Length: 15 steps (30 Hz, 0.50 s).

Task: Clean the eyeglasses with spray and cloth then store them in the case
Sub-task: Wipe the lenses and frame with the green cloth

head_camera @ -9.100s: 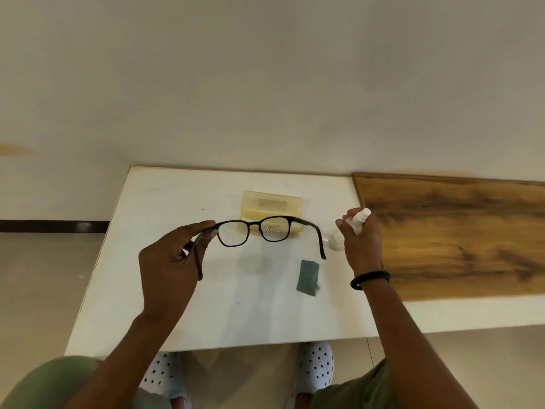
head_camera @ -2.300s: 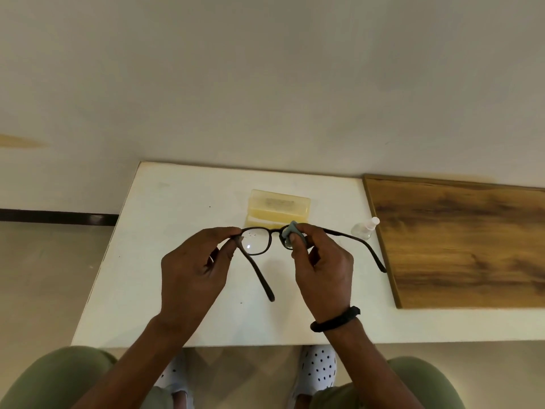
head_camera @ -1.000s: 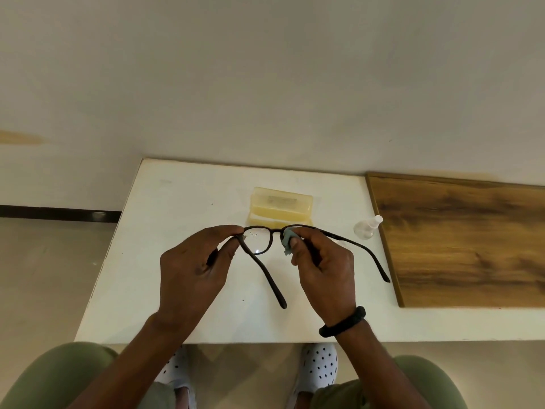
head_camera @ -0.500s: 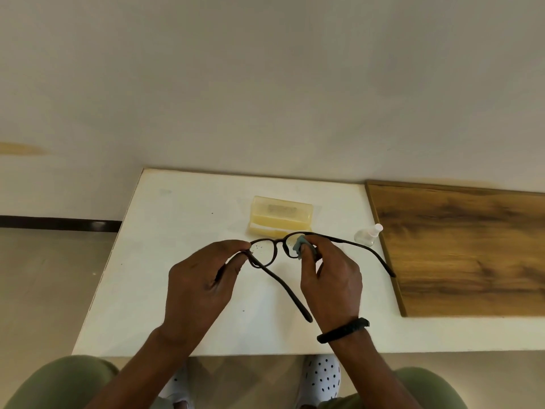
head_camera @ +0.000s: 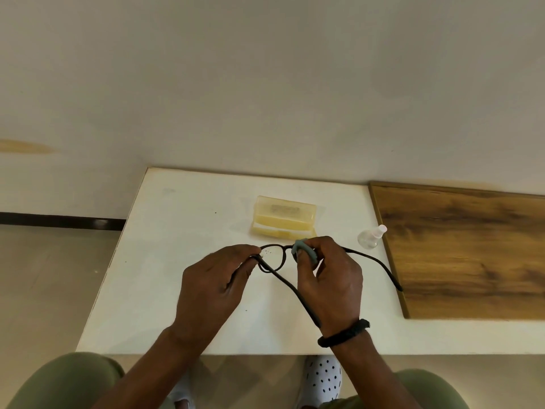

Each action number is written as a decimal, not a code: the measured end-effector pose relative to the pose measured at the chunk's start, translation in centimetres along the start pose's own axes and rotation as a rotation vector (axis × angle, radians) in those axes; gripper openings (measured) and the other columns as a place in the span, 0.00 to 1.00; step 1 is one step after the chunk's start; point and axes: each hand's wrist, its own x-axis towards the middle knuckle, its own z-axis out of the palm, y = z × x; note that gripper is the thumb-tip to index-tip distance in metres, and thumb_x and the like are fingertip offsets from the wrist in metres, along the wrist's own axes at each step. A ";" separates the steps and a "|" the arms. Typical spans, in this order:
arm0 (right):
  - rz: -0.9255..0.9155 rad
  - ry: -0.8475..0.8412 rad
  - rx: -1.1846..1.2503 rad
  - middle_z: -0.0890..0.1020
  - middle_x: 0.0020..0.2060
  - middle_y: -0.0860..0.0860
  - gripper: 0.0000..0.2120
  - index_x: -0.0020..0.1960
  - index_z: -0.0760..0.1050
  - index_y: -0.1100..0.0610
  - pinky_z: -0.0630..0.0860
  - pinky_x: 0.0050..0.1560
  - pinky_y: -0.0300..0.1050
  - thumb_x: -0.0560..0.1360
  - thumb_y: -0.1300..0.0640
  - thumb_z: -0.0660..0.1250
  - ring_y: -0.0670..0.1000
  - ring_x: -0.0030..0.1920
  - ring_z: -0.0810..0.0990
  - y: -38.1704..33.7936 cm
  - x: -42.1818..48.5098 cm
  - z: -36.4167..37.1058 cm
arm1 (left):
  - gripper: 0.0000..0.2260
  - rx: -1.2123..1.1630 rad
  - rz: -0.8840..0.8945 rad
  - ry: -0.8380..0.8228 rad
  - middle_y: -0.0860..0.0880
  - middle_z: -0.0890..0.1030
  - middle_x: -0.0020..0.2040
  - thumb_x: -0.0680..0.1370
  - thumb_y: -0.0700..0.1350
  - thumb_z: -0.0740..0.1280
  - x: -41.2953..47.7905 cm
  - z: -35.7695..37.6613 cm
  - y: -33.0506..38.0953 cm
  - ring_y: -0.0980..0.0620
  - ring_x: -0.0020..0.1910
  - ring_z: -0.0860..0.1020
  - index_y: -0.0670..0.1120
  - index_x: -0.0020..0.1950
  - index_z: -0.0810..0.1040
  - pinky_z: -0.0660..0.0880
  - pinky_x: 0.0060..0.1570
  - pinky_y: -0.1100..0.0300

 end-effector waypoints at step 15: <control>-0.054 -0.068 0.016 0.82 0.40 0.40 0.07 0.47 0.80 0.48 0.68 0.36 0.29 0.74 0.59 0.70 0.37 0.33 0.74 -0.1 -0.3 0.4 | 0.08 -0.001 0.055 0.020 0.51 0.86 0.46 0.72 0.39 0.74 -0.3 0.4 -0.2 0.56 0.46 0.78 0.42 0.51 0.85 0.67 0.53 0.81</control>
